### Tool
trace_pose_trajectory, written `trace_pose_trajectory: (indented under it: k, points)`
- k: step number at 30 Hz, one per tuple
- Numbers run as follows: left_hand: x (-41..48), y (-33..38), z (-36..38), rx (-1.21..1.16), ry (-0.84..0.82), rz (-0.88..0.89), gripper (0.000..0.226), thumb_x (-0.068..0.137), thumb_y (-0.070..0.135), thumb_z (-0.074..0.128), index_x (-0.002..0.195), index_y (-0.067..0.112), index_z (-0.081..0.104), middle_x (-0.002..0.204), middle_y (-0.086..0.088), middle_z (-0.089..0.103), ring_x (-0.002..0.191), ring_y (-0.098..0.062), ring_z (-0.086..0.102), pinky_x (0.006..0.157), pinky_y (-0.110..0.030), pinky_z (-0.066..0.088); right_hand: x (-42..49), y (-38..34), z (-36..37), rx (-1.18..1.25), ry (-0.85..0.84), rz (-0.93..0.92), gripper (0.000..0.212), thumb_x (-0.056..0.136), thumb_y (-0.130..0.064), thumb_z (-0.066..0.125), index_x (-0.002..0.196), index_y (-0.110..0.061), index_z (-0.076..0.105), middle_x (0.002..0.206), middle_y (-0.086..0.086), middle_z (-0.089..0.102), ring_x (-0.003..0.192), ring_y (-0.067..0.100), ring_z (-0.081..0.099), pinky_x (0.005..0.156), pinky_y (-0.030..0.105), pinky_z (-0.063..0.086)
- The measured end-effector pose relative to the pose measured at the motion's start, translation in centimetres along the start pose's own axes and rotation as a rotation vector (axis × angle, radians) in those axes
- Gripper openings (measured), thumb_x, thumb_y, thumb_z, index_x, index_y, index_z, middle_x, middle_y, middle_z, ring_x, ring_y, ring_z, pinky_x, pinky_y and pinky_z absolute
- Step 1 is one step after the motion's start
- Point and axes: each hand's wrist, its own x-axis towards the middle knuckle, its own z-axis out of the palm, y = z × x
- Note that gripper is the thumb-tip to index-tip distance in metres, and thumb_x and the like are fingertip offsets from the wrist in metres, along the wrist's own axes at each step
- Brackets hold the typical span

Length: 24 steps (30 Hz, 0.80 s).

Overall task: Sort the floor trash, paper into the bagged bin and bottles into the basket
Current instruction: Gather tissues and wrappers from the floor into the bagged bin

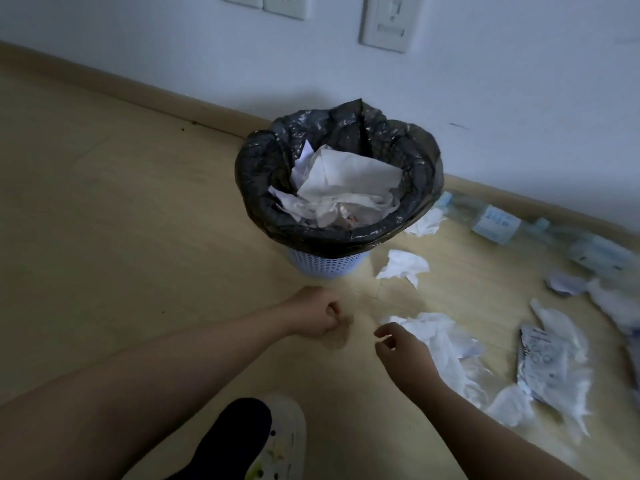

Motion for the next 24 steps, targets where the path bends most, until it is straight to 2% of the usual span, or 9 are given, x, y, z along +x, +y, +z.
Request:
trace_pose_trajectory:
  k: [3,6,8,9,12,15,18,21,24]
  points:
    - [1.3,3.6,0.1,0.102,-0.025,0.105,0.019,0.085,0.02,0.059,0.102,0.015,0.066,0.107,-0.003,0.067,0.092,-0.015,0.057,0.069,-0.019,0.037,0.4,1.6,-2.6,-0.046,0.092,0.017,0.023,0.088,-0.013,0.049,0.106,-0.02,0.06,0.073,-0.014,0.054,0.058,0.0,0.048,0.05,0.015,0.036]
    - [2.2,6.7,-0.2,0.203,-0.066,0.168,0.015,0.085,0.02,0.058,0.099,0.017,0.063,0.101,-0.003,0.064,0.079,-0.012,0.05,0.061,-0.02,0.035,0.7,3.1,-5.4,-0.129,0.115,0.037,0.027,0.088,-0.014,0.045,0.11,-0.02,0.059,0.086,-0.006,0.057,0.059,0.003,0.047,0.054,0.02,0.035]
    - [2.9,9.1,-0.1,0.26,-0.121,0.211,0.016,0.087,0.019,0.057,0.101,0.015,0.061,0.099,-0.003,0.061,0.076,-0.012,0.05,0.053,-0.02,0.033,0.7,4.4,-7.6,-0.174,0.129,0.056,0.026,0.088,-0.015,0.046,0.11,-0.021,0.059,0.094,-0.002,0.059,0.07,0.011,0.053,0.058,0.023,0.039]
    - [3.2,10.2,0.1,0.299,-0.147,0.239,0.017,0.088,0.018,0.056,0.103,0.013,0.061,0.102,-0.004,0.062,0.08,-0.015,0.053,0.053,-0.019,0.033,0.7,4.9,-8.5,-0.206,0.126,0.058,0.026,0.088,-0.016,0.046,0.11,-0.021,0.059,0.098,0.0,0.06,0.078,0.016,0.056,0.064,0.024,0.043]
    - [4.1,13.8,1.2,0.427,-0.208,0.294,0.02,0.09,0.015,0.052,0.107,0.009,0.059,0.112,-0.008,0.061,0.1,-0.023,0.056,0.063,-0.024,0.038,0.6,6.7,-11.1,-0.285,0.116,0.058,0.025,0.087,-0.018,0.049,0.11,-0.021,0.059,0.107,0.004,0.061,0.094,0.021,0.058,0.079,0.028,0.047]
    - [5.0,16.6,2.6,0.509,-0.223,0.287,0.024,0.091,0.014,0.051,0.112,0.006,0.058,0.117,-0.011,0.06,0.104,-0.028,0.057,0.079,-0.033,0.046,0.1,8.3,-12.8,-0.389,0.067,0.035,0.023,0.088,-0.023,0.05,0.11,-0.023,0.058,0.112,0.002,0.057,0.102,0.021,0.057,0.085,0.031,0.047]
    - [5.3,18.4,4.8,0.44,-0.166,0.267,0.024,0.09,0.014,0.052,0.111,0.006,0.06,0.115,-0.012,0.061,0.105,-0.03,0.058,0.082,-0.032,0.047,-1.1,10.7,-14.0,-0.473,0.049,0.054,0.023,0.089,-0.027,0.051,0.112,-0.026,0.056,0.116,-0.002,0.053,0.107,0.018,0.054,0.085,0.03,0.047]
    - [5.2,18.1,7.5,0.353,-0.13,0.241,0.018,0.09,0.023,0.049,0.102,0.013,0.058,0.113,-0.008,0.059,0.107,-0.028,0.054,0.085,-0.033,0.044,-2.3,13.3,-14.4,-0.496,0.145,0.13,0.029,0.088,-0.024,0.052,0.117,-0.026,0.055,0.124,-0.001,0.049,0.112,0.021,0.05,0.086,0.029,0.043]
    - [5.6,16.5,7.9,0.416,-0.077,0.185,0.018,0.091,0.029,0.048,0.103,0.017,0.055,0.116,-0.007,0.05,0.11,-0.027,0.048,0.089,-0.035,0.041,-2.8,15.1,-15.4,-0.427,0.26,0.318,0.045,0.084,-0.021,0.055,0.128,-0.029,0.047,0.138,0.002,0.037,0.12,0.026,0.041,0.097,0.034,0.036]
